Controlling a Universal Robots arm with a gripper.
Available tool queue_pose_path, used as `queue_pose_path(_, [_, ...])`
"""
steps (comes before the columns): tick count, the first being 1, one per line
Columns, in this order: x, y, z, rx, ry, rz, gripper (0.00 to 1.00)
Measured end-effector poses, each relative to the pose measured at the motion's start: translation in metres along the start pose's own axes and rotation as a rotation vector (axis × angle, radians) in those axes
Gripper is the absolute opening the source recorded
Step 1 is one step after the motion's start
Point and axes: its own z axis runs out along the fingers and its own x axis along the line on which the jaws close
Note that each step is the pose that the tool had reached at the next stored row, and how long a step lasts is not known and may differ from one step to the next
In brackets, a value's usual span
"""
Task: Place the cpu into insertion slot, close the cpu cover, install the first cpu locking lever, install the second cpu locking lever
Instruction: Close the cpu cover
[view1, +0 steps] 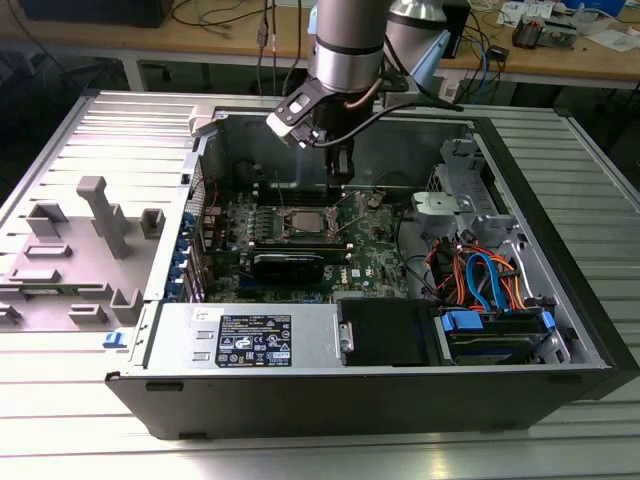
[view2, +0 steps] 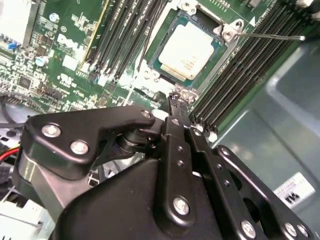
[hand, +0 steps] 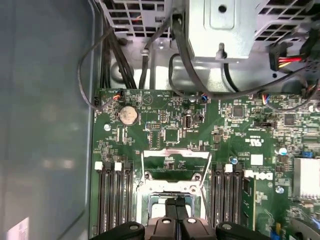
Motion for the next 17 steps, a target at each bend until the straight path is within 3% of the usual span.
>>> queue_pose_path(2, [-0.0001, 0.0010, -0.0039, 0.0002, -0.0002, 0.000, 0.11])
queue_pose_path(4, [-0.0006, 0.0159, -0.0039, 0.0019, -0.0003, 0.000, 0.11])
queue_pose_path(12, [-0.0009, 0.0479, -0.0036, 0.0040, -0.0002, 0.000, 0.11])
queue_pose_path(13, [-0.0011, 0.0532, -0.0036, 0.0043, -0.0002, 0.000, 0.11])
queue_pose_path(14, [-0.0014, 0.0640, -0.0024, 0.0066, -0.0005, 0.000, 0.11])
queue_pose_path(17, [-0.0014, 0.0648, -0.0022, 0.0066, -0.0002, 0.000, 0.11])
